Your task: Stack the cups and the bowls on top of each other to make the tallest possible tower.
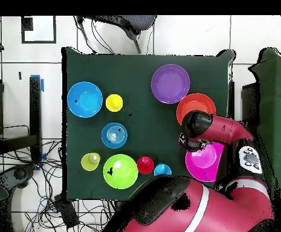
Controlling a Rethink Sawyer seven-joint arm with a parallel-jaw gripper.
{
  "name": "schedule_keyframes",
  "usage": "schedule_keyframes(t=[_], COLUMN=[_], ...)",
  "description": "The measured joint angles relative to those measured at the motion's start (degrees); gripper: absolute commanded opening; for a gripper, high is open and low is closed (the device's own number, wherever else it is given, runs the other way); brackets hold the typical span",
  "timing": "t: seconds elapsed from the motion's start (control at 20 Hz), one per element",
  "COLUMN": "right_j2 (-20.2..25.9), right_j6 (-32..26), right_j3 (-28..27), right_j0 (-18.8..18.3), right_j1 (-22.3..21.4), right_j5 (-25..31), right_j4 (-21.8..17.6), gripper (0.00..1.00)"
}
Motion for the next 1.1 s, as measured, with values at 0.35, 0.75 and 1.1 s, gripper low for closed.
schedule_keyframes(t=[0.35, 0.75, 1.1], right_j2=[0.1, 0.4, 0.4], right_j6=[0.0, 0.0, 0.0], right_j3=[0.0, -0.3, -1.3], right_j0=[0.0, 0.6, 3.3], right_j1=[-1.1, -3.7, -4.5], right_j5=[0.0, 0.0, 0.0], right_j4=[0.0, 0.0, 0.0], gripper=[0.00, 0.00, 0.00])
